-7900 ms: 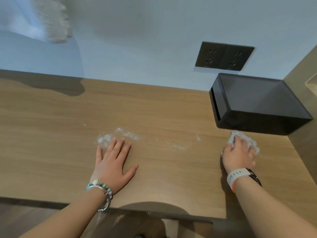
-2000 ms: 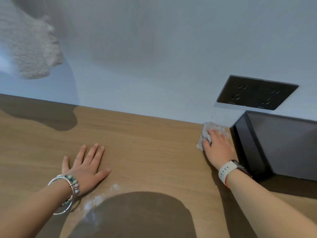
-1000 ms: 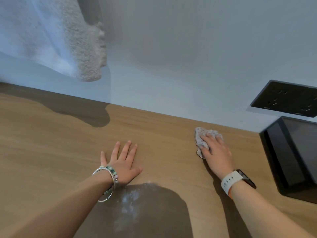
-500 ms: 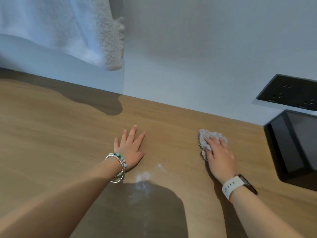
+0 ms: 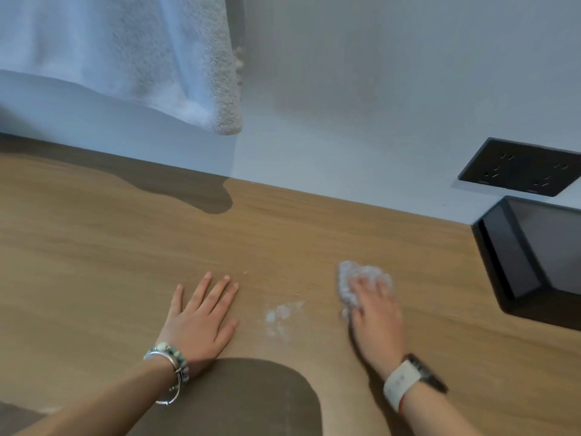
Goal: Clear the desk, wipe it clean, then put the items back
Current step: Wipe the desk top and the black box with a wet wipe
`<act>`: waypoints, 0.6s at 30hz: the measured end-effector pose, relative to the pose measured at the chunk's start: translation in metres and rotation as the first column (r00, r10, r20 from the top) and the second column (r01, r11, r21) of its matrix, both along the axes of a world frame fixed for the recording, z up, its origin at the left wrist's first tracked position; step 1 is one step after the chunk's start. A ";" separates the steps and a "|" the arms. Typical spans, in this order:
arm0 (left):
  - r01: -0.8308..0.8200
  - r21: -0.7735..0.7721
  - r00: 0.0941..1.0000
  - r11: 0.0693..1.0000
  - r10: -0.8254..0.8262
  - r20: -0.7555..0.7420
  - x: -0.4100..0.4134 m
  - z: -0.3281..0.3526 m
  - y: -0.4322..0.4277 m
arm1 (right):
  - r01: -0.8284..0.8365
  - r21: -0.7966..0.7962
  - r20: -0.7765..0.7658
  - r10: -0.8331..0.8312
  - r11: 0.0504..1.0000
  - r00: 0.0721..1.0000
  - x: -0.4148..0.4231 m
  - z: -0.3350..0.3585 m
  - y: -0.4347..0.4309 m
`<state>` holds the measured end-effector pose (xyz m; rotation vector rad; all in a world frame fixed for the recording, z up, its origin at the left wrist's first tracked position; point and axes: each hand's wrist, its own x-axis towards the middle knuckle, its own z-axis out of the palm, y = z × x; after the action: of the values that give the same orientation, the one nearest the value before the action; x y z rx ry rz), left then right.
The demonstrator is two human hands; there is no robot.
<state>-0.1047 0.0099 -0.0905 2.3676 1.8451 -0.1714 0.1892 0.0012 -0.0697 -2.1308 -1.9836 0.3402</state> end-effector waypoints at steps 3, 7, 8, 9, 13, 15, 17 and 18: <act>0.007 0.052 1.000 0.999 -0.008 0.005 0.001 0.001 -0.002 | -0.337 0.010 0.019 0.336 0.942 0.942 -0.050 0.000 -0.043; 0.040 0.134 0.999 0.990 -0.041 0.004 0.001 -0.009 -0.008 | -0.106 -0.035 -0.046 0.104 0.994 0.993 -0.001 -0.001 -0.035; 0.056 0.157 0.998 0.986 -0.058 0.010 0.001 -0.012 -0.011 | 0.047 -0.044 -0.034 -0.048 0.998 0.998 0.019 -0.001 -0.029; 0.069 0.159 0.997 0.985 -0.072 0.010 0.002 -0.012 -0.014 | 0.185 -0.044 -0.022 -0.186 0.982 0.982 0.035 0.000 -0.028; 0.105 0.182 0.993 0.978 -0.112 0.028 0.000 -0.011 -0.019 | 0.301 -0.003 -0.002 -0.301 0.954 0.954 -0.001 -0.006 -0.043; 0.118 0.179 0.992 0.977 -0.125 0.030 -0.001 -0.010 -0.018 | 0.007 0.037 -0.052 -0.005 0.999 0.999 -0.050 -0.003 -0.060; 0.158 0.159 0.986 0.975 -0.163 0.018 -0.005 -0.009 -0.016 | -0.233 -0.050 -0.067 0.229 0.971 0.971 -0.075 -0.001 -0.071; 0.179 0.147 0.983 0.973 -0.183 0.017 -0.009 -0.008 -0.015 | -0.254 -0.076 -0.074 0.248 0.964 0.966 -0.070 -0.002 -0.069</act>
<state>-0.1136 -0.0053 -0.0981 2.6212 1.6801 -0.0197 0.1191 -0.0682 -0.0722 -1.8891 -2.2425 0.5369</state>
